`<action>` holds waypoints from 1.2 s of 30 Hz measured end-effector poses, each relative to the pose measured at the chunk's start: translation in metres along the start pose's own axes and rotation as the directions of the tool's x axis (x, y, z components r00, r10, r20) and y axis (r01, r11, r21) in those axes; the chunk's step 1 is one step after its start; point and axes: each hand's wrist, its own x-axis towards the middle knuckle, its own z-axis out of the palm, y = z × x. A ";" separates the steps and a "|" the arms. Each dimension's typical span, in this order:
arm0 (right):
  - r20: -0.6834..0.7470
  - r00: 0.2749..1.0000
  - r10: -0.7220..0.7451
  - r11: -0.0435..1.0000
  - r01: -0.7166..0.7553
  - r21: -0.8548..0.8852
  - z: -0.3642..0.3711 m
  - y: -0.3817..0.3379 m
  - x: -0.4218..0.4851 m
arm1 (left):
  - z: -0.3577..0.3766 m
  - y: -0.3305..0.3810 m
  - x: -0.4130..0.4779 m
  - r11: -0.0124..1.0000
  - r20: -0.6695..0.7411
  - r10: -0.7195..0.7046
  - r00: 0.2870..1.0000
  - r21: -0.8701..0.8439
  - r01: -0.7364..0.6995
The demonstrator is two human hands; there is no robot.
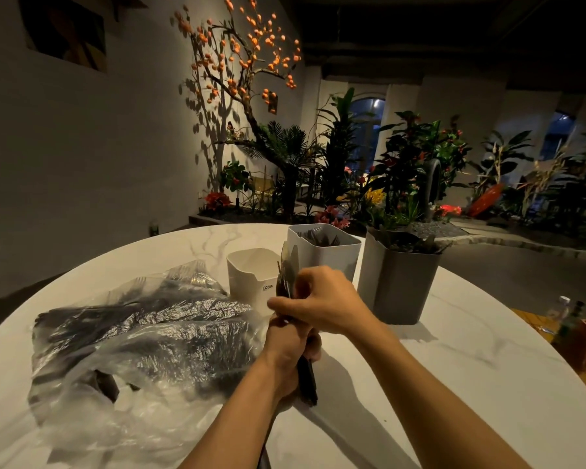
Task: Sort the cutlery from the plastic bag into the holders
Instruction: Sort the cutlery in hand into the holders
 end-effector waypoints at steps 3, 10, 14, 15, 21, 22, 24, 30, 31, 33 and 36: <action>0.013 0.999 0.053 0.984 -0.054 0.167 -0.003 -0.001 0.001 | -0.001 0.001 0.000 1.000 0.036 0.014 0.999 -0.005 -0.014; -0.110 0.986 0.127 0.770 -0.028 0.637 -0.029 0.019 0.002 | -0.006 0.012 0.000 0.966 0.171 -0.105 0.980 -0.218 0.142; -0.126 0.981 0.145 0.699 -0.012 0.715 -0.031 0.027 0.003 | -0.007 0.012 0.001 0.974 0.152 -0.093 0.984 -0.193 0.122; -0.111 0.984 0.141 0.691 -0.018 0.723 -0.030 0.029 0.003 | -0.007 0.011 0.002 0.977 0.143 -0.079 0.987 -0.183 0.105; 0.173 0.981 0.091 0.709 -0.185 0.680 -0.036 0.033 -0.003 | -0.009 0.009 0.004 0.989 0.053 0.016 0.998 -0.145 -0.009; 0.201 0.976 0.078 0.724 -0.194 0.662 -0.036 0.032 -0.003 | -0.008 0.008 0.003 0.991 0.036 0.024 0.999 -0.134 -0.019; 0.213 0.975 0.071 0.745 -0.193 0.639 -0.037 0.031 -0.003 | -0.007 0.008 0.002 0.992 0.014 0.034 0.999 -0.119 -0.032; 0.025 0.985 0.174 0.745 -0.148 0.650 -0.043 0.036 -0.001 | -0.004 0.009 0.000 0.997 -0.009 0.029 1.000 -0.075 -0.030; -0.046 0.980 0.196 0.712 -0.110 0.693 -0.045 0.035 0.000 | -0.004 0.009 0.000 0.997 -0.007 0.024 1.000 -0.073 -0.024; -0.234 0.943 0.236 0.656 0.024 0.754 -0.054 0.034 0.002 | -0.005 0.008 0.001 0.998 0.004 0.015 1.000 -0.066 -0.015; -0.519 0.801 0.299 0.630 0.243 0.737 -0.069 0.034 0.010 | -0.007 0.008 0.003 0.997 0.030 -0.003 1.000 -0.077 0.005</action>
